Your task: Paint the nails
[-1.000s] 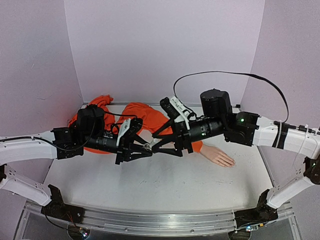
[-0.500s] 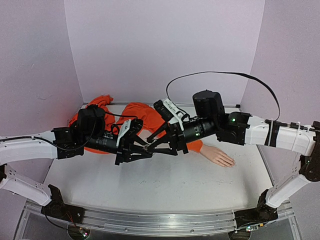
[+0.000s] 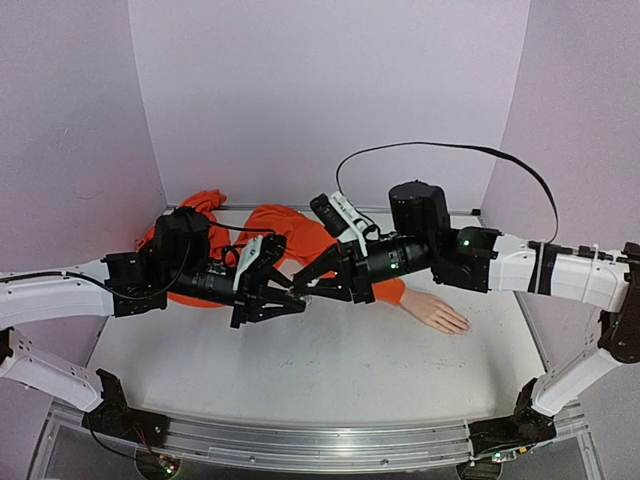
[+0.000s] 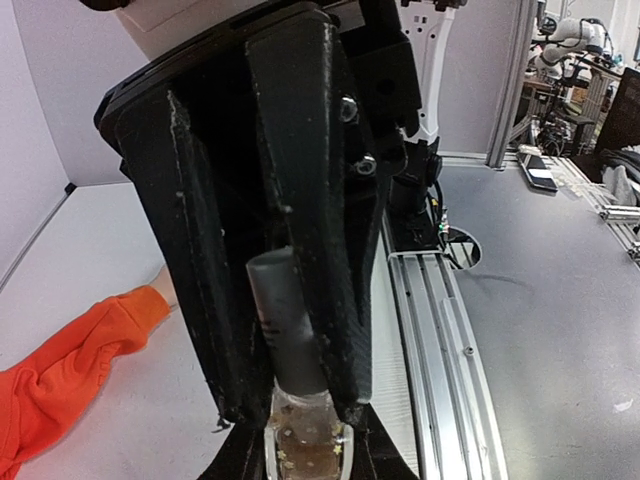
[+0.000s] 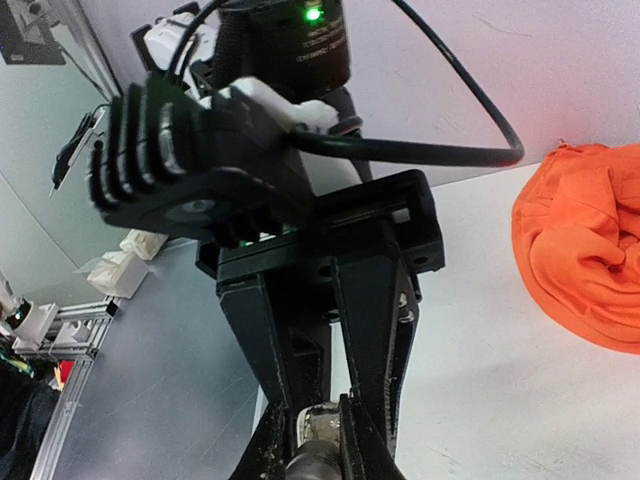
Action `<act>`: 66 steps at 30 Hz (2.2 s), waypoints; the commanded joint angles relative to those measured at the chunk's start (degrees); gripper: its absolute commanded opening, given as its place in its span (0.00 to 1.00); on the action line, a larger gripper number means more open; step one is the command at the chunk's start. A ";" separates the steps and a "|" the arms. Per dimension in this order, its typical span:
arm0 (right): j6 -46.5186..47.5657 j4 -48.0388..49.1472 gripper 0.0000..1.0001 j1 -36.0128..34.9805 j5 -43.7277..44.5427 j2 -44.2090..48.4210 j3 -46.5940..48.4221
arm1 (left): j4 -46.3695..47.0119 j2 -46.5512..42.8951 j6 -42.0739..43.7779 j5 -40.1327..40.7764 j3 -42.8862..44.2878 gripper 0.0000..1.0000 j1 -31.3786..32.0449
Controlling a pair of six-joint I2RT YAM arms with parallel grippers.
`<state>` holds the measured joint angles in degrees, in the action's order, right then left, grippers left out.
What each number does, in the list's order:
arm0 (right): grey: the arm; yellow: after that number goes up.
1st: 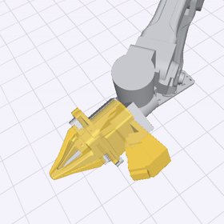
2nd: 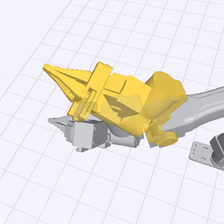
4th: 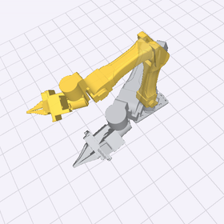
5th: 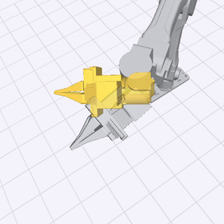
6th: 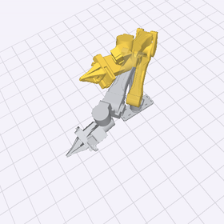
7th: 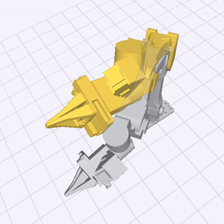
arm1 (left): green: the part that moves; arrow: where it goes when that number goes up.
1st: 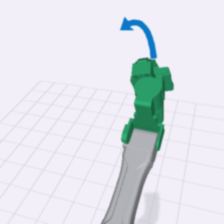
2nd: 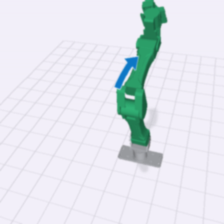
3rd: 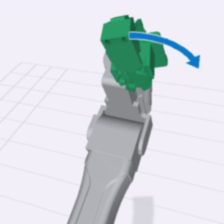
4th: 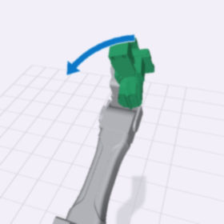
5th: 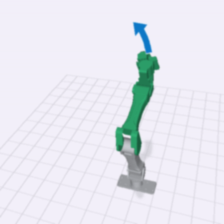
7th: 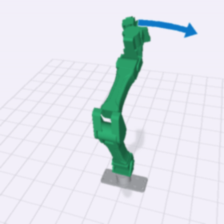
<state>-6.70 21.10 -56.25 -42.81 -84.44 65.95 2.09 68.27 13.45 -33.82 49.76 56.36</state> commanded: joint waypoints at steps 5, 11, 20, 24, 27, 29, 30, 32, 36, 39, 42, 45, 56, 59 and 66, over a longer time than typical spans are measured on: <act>-19.15 6.66 0.00 -8.87 28.82 -9.43 2.64 | 5.15 -5.53 -4.01 25.86 0.45 0.00 -0.87; -40.88 3.47 0.01 -16.15 52.25 -17.47 11.86 | 7.83 -7.71 -3.28 30.08 -1.67 0.00 -1.60; -23.49 4.83 0.87 -5.43 28.78 1.85 3.86 | 7.34 -6.41 -2.35 28.37 -1.15 0.00 -1.60; -14.30 4.81 0.98 -3.54 19.53 5.33 1.83 | 6.74 -5.34 -3.24 23.68 -0.40 0.00 -1.60; -11.25 4.32 0.98 -3.00 18.40 6.22 2.02 | 6.53 -4.71 -4.10 18.88 0.06 0.00 -1.60; -9.64 4.15 0.95 -2.60 18.75 6.48 1.86 | 6.48 -4.40 -4.26 14.62 0.38 0.00 -1.69; -9.01 3.98 0.91 -2.40 18.55 6.34 1.85 | 6.44 -4.25 -4.50 13.37 0.51 0.00 -1.69; -7.51 3.95 0.74 -2.21 16.31 5.73 2.09 | 6.44 -4.03 -4.72 11.21 0.61 0.00 -1.69; -6.29 3.92 0.59 -1.54 15.17 4.67 2.36 | 6.44 -3.55 -5.06 7.04 0.99 0.00 -1.69; -5.70 3.97 0.49 -0.72 13.16 4.05 2.56 | 6.44 -3.28 -5.36 4.91 1.26 0.00 -1.69; -5.09 3.85 0.52 -0.64 10.00 2.52 3.35 | 6.44 -3.21 -5.59 4.30 1.31 0.00 -1.69; -4.72 3.69 0.52 -0.63 9.77 1.35 3.86 | 6.44 -3.12 -5.60 3.95 1.39 0.00 -1.65; -4.86 4.07 0.19 -0.70 6.25 -0.79 4.74 | 6.30 -3.48 -5.59 4.84 1.40 0.00 -1.71; -6.70 4.87 0.14 -0.69 6.18 -1.98 4.61 | 6.26 -3.75 -5.92 7.19 1.28 0.00 -1.84; -16.86 6.40 0.00 -3.71 19.41 -9.33 5.79 | 6.33 -5.72 -6.48 24.61 0.28 0.00 -2.57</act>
<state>-16.01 25.56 -56.45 -31.20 -88.47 68.84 1.80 64.90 7.57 -22.63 47.64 54.00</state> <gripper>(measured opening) 0.164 0.225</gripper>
